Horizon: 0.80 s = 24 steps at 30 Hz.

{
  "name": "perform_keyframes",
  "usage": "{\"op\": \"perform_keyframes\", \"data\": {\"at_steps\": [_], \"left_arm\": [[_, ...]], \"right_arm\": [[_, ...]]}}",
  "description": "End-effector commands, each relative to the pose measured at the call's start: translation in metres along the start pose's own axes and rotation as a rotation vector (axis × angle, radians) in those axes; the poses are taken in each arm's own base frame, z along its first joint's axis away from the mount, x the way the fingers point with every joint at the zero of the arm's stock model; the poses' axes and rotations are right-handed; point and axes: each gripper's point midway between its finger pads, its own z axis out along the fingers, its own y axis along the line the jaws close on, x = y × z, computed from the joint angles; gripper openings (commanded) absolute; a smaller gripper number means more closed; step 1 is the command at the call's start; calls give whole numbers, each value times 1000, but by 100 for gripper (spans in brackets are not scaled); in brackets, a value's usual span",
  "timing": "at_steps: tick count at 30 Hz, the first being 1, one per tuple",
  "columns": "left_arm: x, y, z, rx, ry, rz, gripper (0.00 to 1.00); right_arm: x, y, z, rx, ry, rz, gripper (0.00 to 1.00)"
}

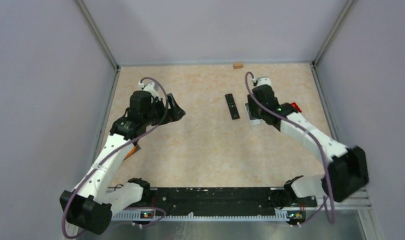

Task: Load the batteries into the remote control
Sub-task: Turn over the remote control at the center of the board, then reset both arms

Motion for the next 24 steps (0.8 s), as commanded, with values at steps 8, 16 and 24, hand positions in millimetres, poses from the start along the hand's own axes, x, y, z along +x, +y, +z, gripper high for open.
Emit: {"op": "perform_keyframes", "data": {"at_steps": [8, 16, 24], "left_arm": [[-64, 4, -70, -107, -345, 97, 99], [-74, 13, -118, -164, -474, 157, 99], [-74, 11, -140, -150, -534, 187, 99]], "right_arm": [[-36, -130, -198, 223, -654, 357, 74], [-5, -186, -287, 274, -865, 523, 93], [6, -200, -308, 282, -913, 575, 94]]}}
